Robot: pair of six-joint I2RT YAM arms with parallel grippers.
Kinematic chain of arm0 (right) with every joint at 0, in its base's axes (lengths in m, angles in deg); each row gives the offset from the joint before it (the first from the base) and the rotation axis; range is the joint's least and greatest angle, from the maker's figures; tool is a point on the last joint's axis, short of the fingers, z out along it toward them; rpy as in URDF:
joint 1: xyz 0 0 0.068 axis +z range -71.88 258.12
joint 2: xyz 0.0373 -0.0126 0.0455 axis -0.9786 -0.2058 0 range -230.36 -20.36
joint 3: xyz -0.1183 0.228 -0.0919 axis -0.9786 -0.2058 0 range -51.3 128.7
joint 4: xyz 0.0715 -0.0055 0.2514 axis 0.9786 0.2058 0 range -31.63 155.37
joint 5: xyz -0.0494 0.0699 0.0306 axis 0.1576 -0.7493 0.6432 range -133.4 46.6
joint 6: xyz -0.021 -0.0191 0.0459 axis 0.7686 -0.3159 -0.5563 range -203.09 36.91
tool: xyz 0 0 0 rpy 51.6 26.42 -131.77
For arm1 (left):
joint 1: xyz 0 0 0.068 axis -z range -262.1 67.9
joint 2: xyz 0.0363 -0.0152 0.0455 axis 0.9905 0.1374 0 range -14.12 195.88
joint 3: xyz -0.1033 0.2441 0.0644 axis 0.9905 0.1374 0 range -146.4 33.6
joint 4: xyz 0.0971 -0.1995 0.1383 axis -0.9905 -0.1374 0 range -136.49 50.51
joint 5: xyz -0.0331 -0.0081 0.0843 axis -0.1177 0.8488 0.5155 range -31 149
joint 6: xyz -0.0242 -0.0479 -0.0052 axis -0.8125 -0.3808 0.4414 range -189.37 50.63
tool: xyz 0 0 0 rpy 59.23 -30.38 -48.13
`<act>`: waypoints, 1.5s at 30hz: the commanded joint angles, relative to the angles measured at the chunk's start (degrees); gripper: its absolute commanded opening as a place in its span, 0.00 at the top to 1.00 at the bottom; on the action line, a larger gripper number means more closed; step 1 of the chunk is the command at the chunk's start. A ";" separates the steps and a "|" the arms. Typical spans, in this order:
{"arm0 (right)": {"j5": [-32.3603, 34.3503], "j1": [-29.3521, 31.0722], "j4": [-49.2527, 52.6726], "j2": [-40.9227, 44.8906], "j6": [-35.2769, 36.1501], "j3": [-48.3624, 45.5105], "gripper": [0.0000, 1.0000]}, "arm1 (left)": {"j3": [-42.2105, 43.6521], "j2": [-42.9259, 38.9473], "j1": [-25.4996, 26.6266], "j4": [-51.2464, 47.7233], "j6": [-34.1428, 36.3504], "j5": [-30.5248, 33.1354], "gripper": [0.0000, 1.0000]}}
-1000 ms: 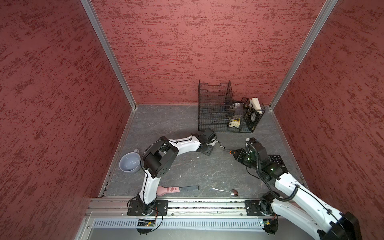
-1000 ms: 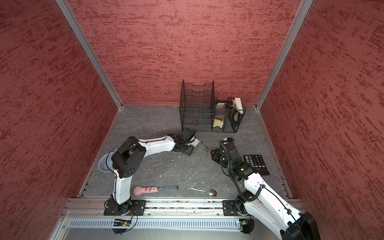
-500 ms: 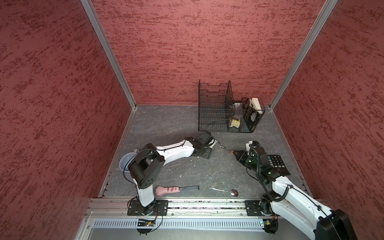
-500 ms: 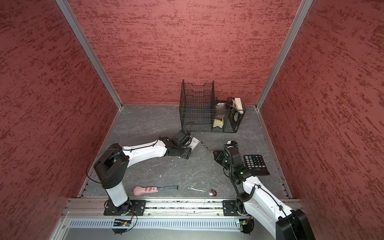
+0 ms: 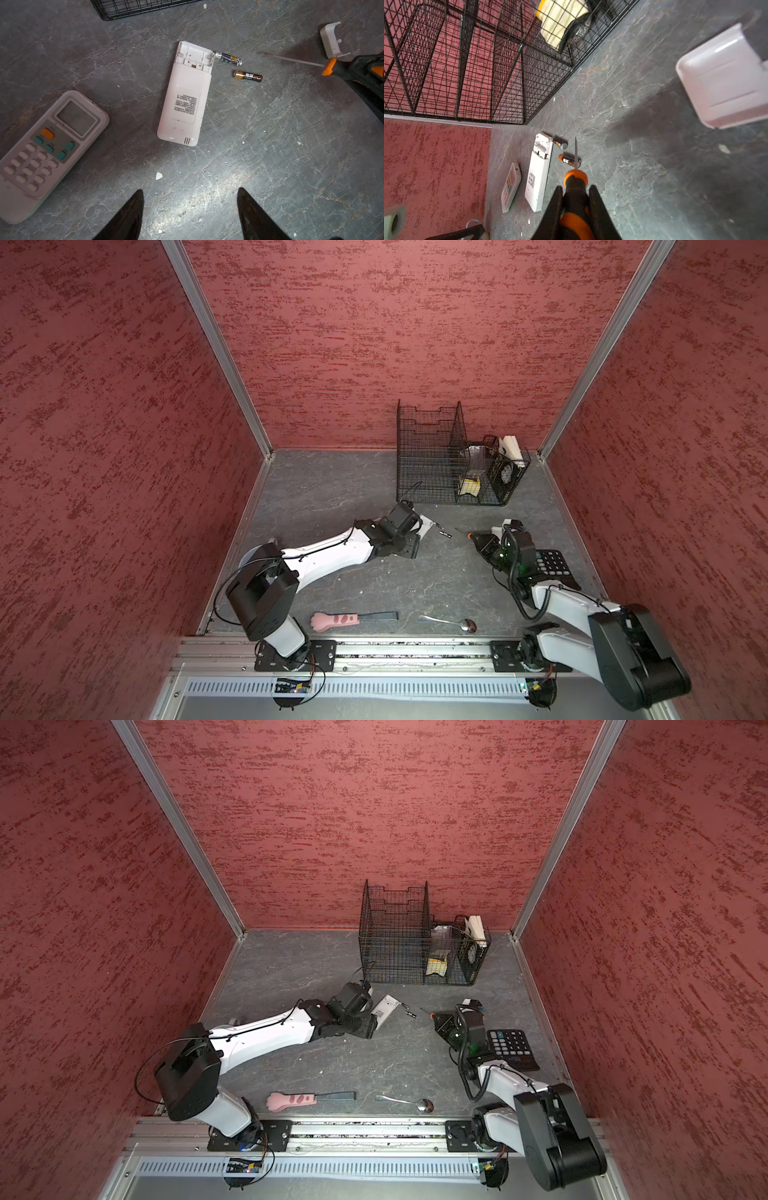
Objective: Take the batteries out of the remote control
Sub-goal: 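Set the screwdriver down with the right gripper while the left moves to the buttoned remote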
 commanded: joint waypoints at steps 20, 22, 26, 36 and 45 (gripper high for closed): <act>-4.60 -0.89 -17.91 -11.07 -2.25 -2.55 0.93 | 2.42 -2.38 -1.10 -0.02 -1.35 1.47 0.29; -4.91 -0.90 -18.50 -11.83 -2.47 -2.35 0.91 | 2.73 -2.68 -1.23 -0.23 -1.36 1.52 0.29; -5.16 -0.89 -18.38 -12.29 -2.52 -2.28 0.82 | 3.20 -3.38 -1.51 -0.32 -1.34 1.69 0.29; -3.54 -0.94 -14.31 -9.08 -1.95 -3.05 0.69 | 3.96 -4.81 -1.72 -0.39 -1.36 1.94 0.29; -1.68 -0.89 -7.77 -5.19 -0.18 -2.76 0.64 | 6.01 -6.76 -1.67 -0.33 -2.14 2.35 0.30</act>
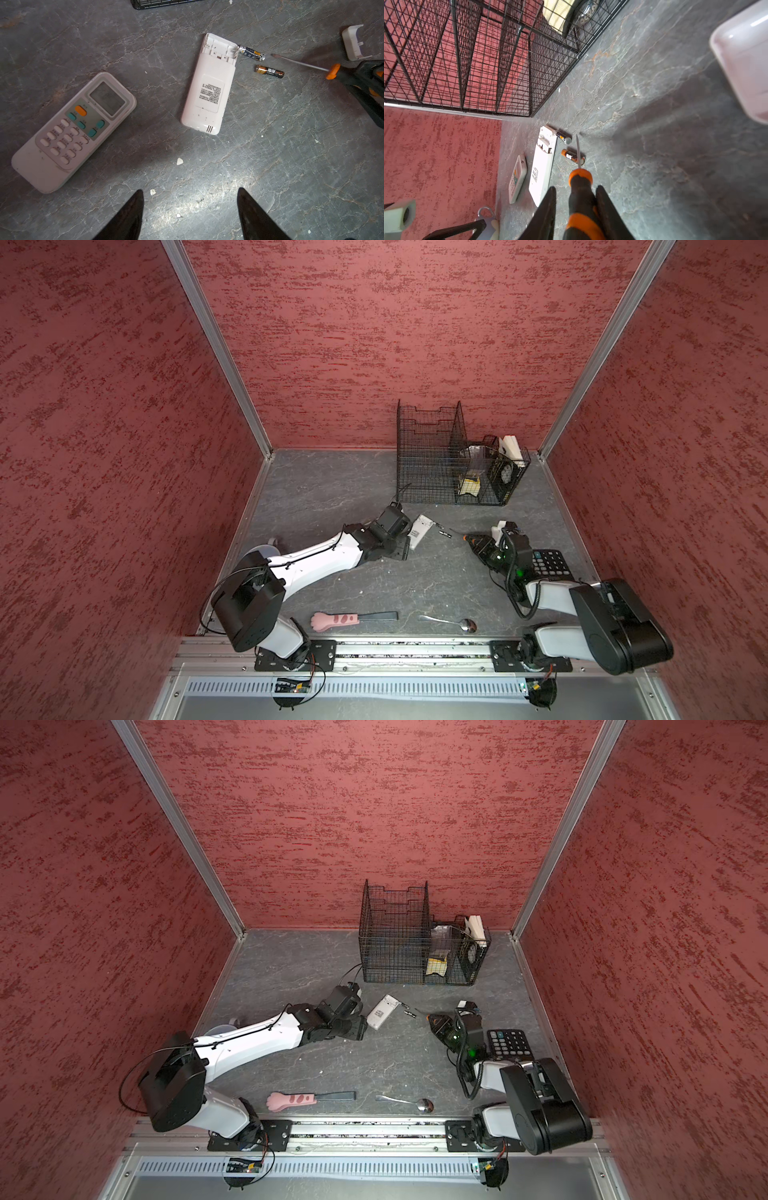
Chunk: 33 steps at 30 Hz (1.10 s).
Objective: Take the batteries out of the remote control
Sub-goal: 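Set the screwdriver down with the right gripper while the left moves to the buttoned remote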
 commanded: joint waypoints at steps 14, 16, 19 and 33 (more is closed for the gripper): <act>6.96 -0.34 17.08 3.02 2.57 2.83 0.43 | 2.17 -3.09 -0.84 -0.13 -1.16 0.86 0.30; 8.29 -0.32 20.89 3.51 2.95 3.95 0.42 | 2.37 -3.09 -0.86 -0.09 -1.29 0.86 0.30; 9.59 -0.11 26.54 4.63 4.41 5.92 0.40 | 2.70 -3.14 -0.97 0.20 -1.34 0.89 0.30; 20.95 7.47 48.23 6.00 6.47 14.02 0.37 | 2.81 -2.47 -1.84 1.58 -0.73 0.61 0.30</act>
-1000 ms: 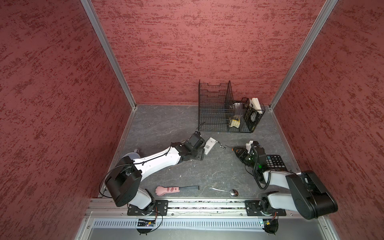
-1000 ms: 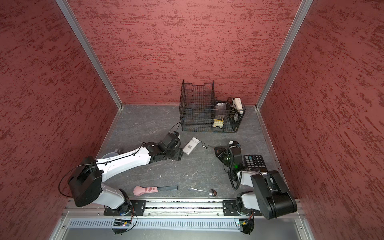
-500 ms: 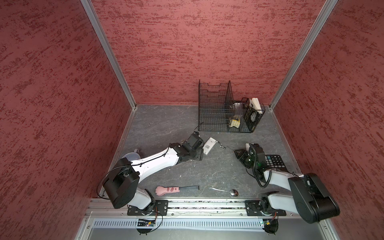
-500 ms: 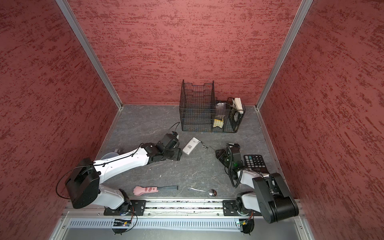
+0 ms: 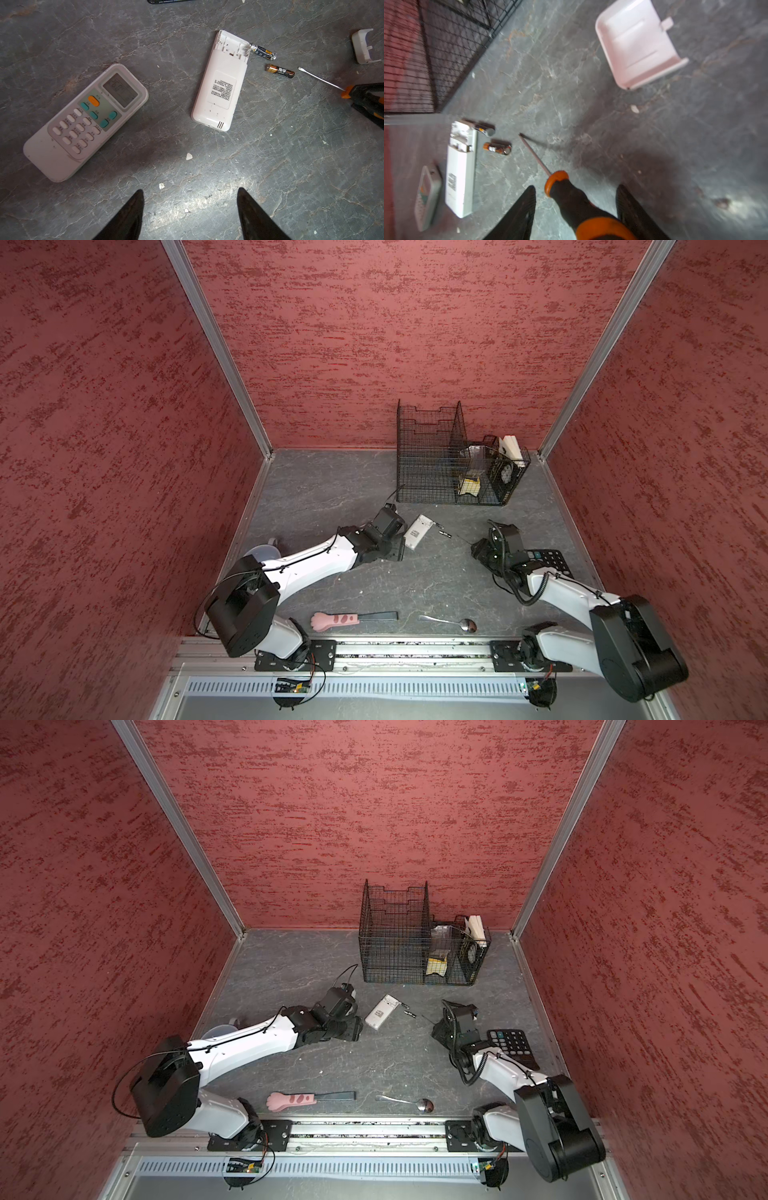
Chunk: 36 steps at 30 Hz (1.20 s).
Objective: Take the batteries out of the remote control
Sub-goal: 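Set the screwdriver down with the right gripper while the left moves to the buttoned remote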
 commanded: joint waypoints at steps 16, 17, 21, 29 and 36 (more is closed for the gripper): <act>13.84 12.44 15.24 -8.65 -2.48 9.36 0.36 | 5.57 -5.92 -2.18 5.02 0.98 -0.81 0.30; 14.03 12.98 15.72 -8.91 -2.59 9.62 0.36 | 5.93 -6.53 -2.30 5.13 1.03 -0.88 0.30; 15.31 15.12 18.43 -9.04 -3.51 10.83 0.33 | 7.43 -8.41 -2.93 5.73 1.12 -1.67 0.30; 17.29 17.50 22.54 -2.42 -8.09 8.56 0.27 | 7.74 -9.34 -3.36 6.17 2.00 -3.52 0.30; 17.01 17.90 24.24 3.57 -9.22 6.94 0.29 | 5.81 -8.09 -4.33 5.76 3.20 -5.49 0.30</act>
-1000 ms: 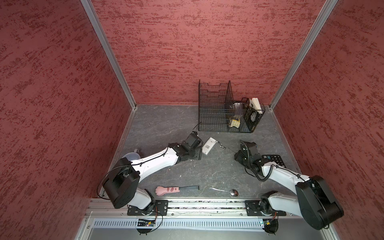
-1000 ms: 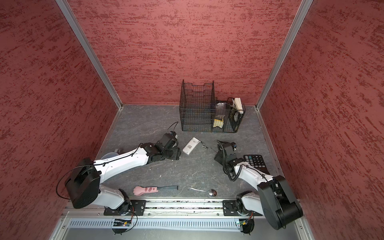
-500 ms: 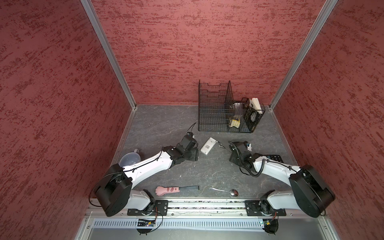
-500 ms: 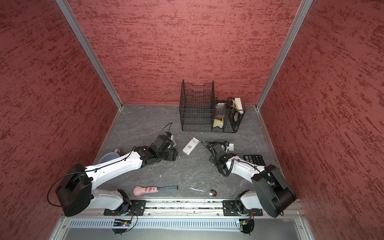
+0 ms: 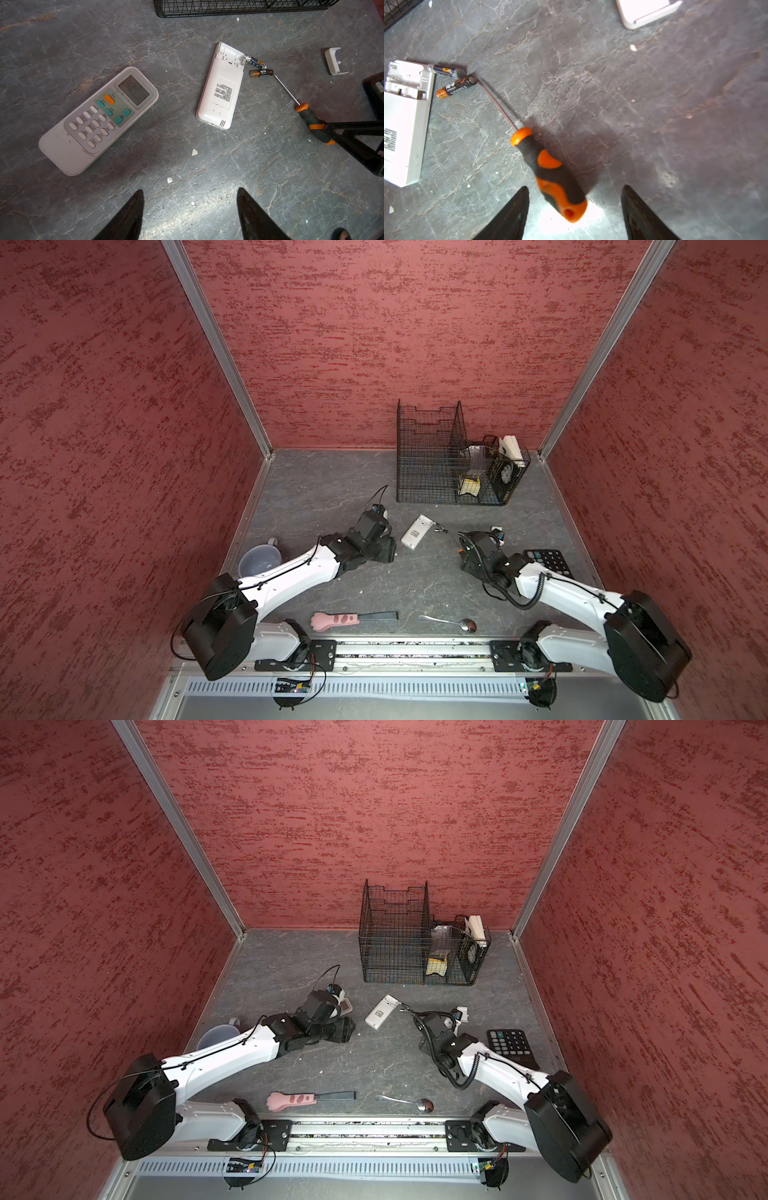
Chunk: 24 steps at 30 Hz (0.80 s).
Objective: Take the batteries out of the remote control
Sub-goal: 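Set the screwdriver down with the right gripper while the left moves to the buttoned remote, then grasp the white remote with teal buttons with the left gripper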
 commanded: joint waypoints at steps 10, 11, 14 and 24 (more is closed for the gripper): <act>-2.07 0.53 6.78 12.77 3.57 2.20 0.28 | -11.87 7.55 -6.93 -9.36 5.66 -6.32 0.26; -1.91 0.52 8.32 14.35 4.14 2.79 0.28 | -13.10 8.59 -7.21 -10.97 6.14 -6.02 0.25; -2.24 0.55 11.54 17.64 6.26 4.55 0.28 | -15.21 11.14 -7.69 -14.09 6.73 -4.61 0.23; -2.84 0.18 11.93 17.53 10.98 8.75 0.24 | -17.62 17.34 -8.27 -20.29 9.43 1.03 0.17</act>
